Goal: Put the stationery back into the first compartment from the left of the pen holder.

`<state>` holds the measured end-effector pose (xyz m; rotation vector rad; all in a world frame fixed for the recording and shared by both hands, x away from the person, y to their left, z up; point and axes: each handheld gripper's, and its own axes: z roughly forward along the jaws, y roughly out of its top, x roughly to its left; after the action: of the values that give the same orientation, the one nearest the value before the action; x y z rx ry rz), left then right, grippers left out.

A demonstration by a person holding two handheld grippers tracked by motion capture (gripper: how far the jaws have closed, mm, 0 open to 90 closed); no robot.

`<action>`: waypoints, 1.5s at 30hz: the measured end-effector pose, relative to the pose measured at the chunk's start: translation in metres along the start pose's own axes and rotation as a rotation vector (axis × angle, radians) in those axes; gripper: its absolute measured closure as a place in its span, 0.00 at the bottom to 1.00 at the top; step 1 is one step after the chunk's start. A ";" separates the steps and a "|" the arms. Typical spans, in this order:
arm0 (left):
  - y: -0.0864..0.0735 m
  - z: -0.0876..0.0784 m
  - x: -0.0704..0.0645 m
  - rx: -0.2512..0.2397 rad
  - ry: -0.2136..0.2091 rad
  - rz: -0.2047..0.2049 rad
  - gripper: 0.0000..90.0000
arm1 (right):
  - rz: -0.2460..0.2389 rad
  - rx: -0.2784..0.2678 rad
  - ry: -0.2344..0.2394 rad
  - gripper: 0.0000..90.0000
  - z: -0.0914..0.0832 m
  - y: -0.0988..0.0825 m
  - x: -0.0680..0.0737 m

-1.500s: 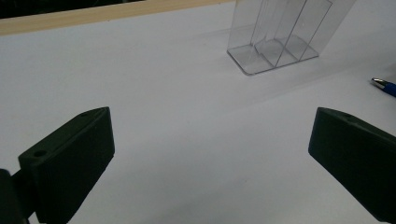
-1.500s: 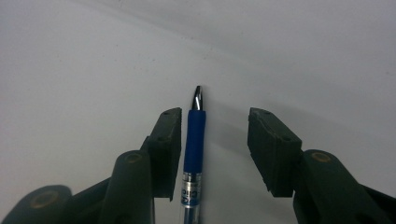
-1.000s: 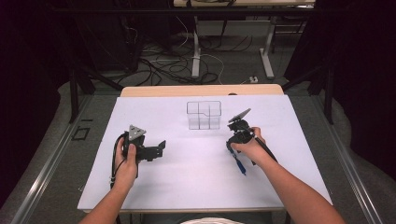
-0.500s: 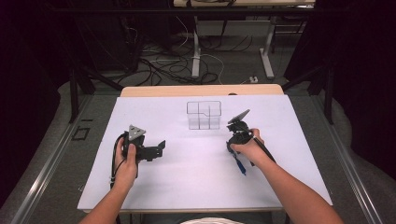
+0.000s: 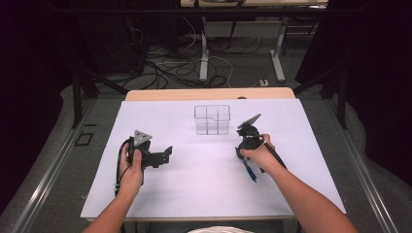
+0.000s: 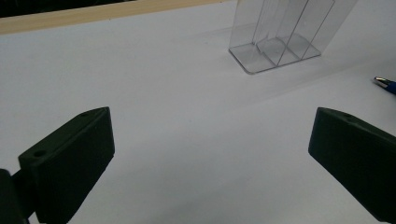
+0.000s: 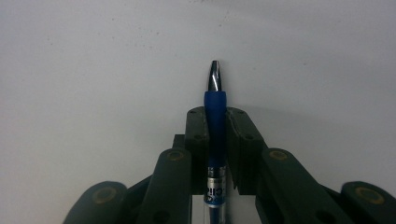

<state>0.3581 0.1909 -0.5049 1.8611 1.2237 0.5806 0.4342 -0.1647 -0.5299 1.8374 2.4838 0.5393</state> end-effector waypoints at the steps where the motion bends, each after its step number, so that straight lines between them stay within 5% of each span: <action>1: 0.000 0.000 0.000 0.000 0.000 0.000 0.00 | -0.002 -0.002 0.002 0.89 0.000 0.000 0.000; 14: 0.000 0.001 0.000 -0.005 0.002 -0.007 0.00 | 0.013 -0.002 0.027 0.89 -0.003 0.001 -0.004; 20: 0.000 0.001 0.000 -0.005 0.001 -0.007 0.00 | 0.037 -0.055 0.077 0.89 -0.004 -0.001 -0.004; 24: -0.001 0.001 0.000 -0.003 0.002 -0.006 0.00 | 0.021 -0.013 0.063 0.89 -0.011 0.001 -0.005; 33: -0.001 0.001 -0.001 -0.001 0.002 -0.008 0.00 | 0.048 -0.095 0.093 0.89 -0.024 0.002 -0.007; 35: -0.001 0.001 -0.001 -0.002 0.002 -0.008 0.00 | 0.057 -0.185 0.129 0.89 -0.025 0.002 -0.008; 38: 0.000 0.001 -0.001 -0.002 0.002 -0.007 0.00 | 0.057 -0.174 0.117 0.89 -0.035 0.004 -0.007; 45: -0.001 0.001 0.000 0.001 0.002 -0.004 0.00 | 0.036 -0.258 0.122 0.89 -0.054 0.011 -0.001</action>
<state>0.3581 0.1903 -0.5058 1.8588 1.2290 0.5796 0.4333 -0.1779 -0.4764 1.8012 2.3209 0.9506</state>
